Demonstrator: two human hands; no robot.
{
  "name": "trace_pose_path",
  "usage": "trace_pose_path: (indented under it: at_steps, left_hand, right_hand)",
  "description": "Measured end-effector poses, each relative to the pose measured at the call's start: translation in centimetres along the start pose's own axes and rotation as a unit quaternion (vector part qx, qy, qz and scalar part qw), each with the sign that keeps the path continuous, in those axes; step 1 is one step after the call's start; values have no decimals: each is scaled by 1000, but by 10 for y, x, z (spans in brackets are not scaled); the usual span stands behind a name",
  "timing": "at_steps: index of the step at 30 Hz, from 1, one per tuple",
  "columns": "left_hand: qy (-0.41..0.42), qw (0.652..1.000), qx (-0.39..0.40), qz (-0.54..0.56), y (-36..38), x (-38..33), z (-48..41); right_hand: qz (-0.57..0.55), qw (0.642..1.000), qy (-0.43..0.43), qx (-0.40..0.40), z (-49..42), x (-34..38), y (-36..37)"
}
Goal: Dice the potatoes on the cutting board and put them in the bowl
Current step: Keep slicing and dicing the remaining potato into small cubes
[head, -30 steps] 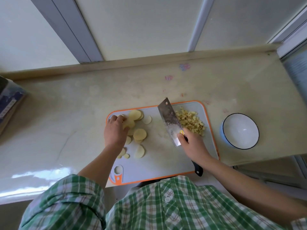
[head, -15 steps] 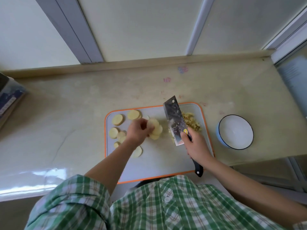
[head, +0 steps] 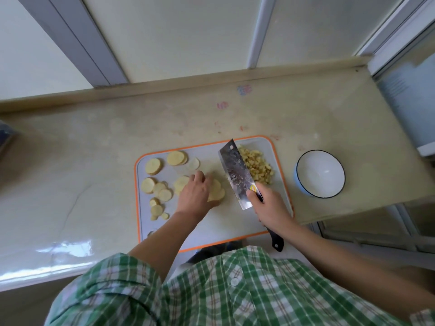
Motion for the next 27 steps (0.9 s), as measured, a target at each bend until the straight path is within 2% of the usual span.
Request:
trace_pose_path:
  at_steps: [6, 10, 18, 27]
  left_hand:
    - [37, 999, 0, -25, 3, -9, -1]
    - [13, 999, 14, 31, 3, -5, -4]
    - [57, 998, 6, -12, 2, -10, 3]
    - [57, 998, -7, -14, 3, -3, 11]
  right_hand:
    - [4, 1000, -15, 4, 1, -2, 1]
    - [3, 1000, -11, 7, 2, -4, 2]
    - [-1, 1000, -7, 18, 3, -3, 4]
    - [18, 999, -14, 29, 2, -3, 6]
Point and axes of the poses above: each hand's wrist, its own z-axis away from the middle knuckle, its own y-axis out of the palm, x = y × z, the point moved 7 cm from there along -z, towards the middle knuckle, and after that the axes turned 2 degrees about -z, right-handed, at the moved point
